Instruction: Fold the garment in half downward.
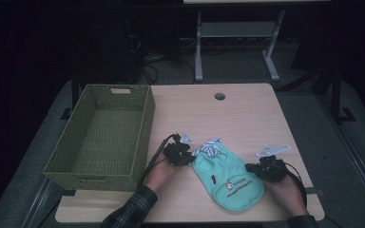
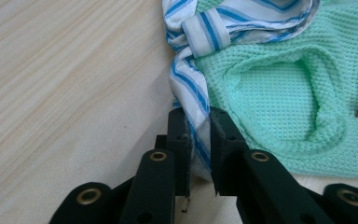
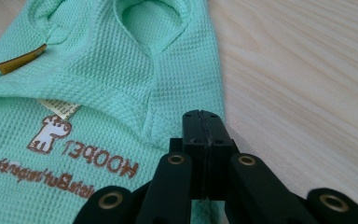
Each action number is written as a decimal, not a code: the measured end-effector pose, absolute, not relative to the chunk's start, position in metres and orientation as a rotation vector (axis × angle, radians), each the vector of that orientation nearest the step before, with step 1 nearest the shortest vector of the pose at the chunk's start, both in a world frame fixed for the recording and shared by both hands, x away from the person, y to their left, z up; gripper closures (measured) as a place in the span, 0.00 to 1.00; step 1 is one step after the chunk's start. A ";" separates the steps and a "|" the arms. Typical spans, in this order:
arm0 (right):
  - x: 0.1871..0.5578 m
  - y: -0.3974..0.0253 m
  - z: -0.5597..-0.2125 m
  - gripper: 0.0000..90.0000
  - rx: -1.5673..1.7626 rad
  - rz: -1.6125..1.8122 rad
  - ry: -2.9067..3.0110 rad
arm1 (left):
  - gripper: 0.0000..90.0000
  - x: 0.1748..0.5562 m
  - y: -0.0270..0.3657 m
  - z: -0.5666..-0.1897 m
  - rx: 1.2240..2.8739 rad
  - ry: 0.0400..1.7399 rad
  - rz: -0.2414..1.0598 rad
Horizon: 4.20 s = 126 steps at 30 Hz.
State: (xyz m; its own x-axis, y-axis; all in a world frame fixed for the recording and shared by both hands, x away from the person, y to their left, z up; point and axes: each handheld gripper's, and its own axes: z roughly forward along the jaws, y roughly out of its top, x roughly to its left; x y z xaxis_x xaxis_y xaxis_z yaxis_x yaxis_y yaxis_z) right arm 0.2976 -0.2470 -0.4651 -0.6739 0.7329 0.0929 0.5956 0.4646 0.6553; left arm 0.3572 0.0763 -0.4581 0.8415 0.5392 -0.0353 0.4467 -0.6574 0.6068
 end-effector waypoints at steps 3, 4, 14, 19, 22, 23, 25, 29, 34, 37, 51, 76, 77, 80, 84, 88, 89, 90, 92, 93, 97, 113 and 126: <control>0.298 -0.247 -0.465 1.00 1.152 1.006 2.508 | 0.89 0.356 0.076 -0.458 2.396 0.720 0.202; 0.297 -0.247 -0.465 1.00 1.153 1.006 2.505 | 0.89 0.356 0.075 -0.458 2.397 0.721 0.203; 0.294 -0.230 -0.449 1.00 1.101 1.157 2.456 | 0.89 0.356 0.076 -0.458 2.395 0.720 0.202; 0.298 -0.214 -0.440 1.00 1.060 1.225 2.470 | 0.89 0.356 0.076 -0.458 2.395 0.720 0.203; 0.299 -0.204 -0.439 1.00 1.039 1.237 2.489 | 0.89 0.356 0.076 -0.458 2.396 0.718 0.203; 0.301 -0.201 -0.439 1.00 1.033 1.240 2.495 | 0.89 0.356 0.076 -0.458 2.395 0.718 0.203; 0.304 -0.195 -0.440 1.00 1.015 1.239 2.504 | 0.89 0.356 0.076 -0.458 2.394 0.718 0.203; 0.310 -0.185 -0.447 1.00 1.017 1.229 2.535 | 0.89 0.356 0.076 -0.458 2.393 0.718 0.203; 0.314 -0.178 -0.458 1.00 1.020 1.191 2.584 | 0.89 0.357 0.077 -0.458 2.392 0.717 0.200; 0.315 -0.176 -0.464 1.00 1.029 1.165 2.598 | 0.90 0.357 0.077 -0.458 2.393 0.723 0.196; 0.315 -0.173 -0.469 1.00 1.029 1.123 2.622 | 0.92 0.355 0.086 -0.441 2.243 0.723 0.165; 0.303 -0.189 -0.447 1.00 1.041 1.155 2.554 | 0.92 0.345 0.086 -0.401 2.138 0.632 0.164; 0.300 -0.192 -0.447 1.00 1.043 1.156 2.555 | 0.92 0.345 0.088 -0.398 2.136 0.637 0.182; 0.290 -0.200 -0.446 1.00 1.047 1.148 2.561 | 0.92 0.346 0.094 -0.391 2.121 0.658 0.221; 0.282 -0.204 -0.449 1.00 1.040 1.127 2.579 | 0.92 0.348 0.103 -0.383 2.110 0.687 0.291; 0.283 -0.202 -0.453 1.00 1.045 1.096 2.610 | 0.92 0.350 0.111 -0.378 2.100 0.714 0.324; 0.283 -0.200 -0.454 1.00 1.048 1.094 2.612 | 0.92 0.350 0.112 -0.378 2.100 0.718 0.321; 0.284 -0.199 -0.455 1.00 1.044 1.085 2.618 | 0.92 0.351 0.112 -0.378 2.103 0.717 0.321; 0.286 -0.197 -0.457 1.00 1.043 1.083 2.625 | 0.92 0.351 0.112 -0.378 2.103 0.715 0.314; 0.286 -0.196 -0.458 1.00 1.043 1.085 2.625 | 0.92 0.350 0.112 -0.378 2.105 0.707 0.308; 0.289 -0.193 -0.461 1.00 1.034 1.051 2.643 | 0.92 0.349 0.110 -0.378 2.088 0.690 0.282; 0.290 -0.191 -0.463 1.00 1.025 1.014 2.645 | 0.92 0.339 0.096 -0.371 2.037 0.599 0.133; 0.290 -0.190 -0.464 1.00 1.035 1.020 2.640 | 0.92 0.327 0.073 -0.375 2.073 0.486 0.047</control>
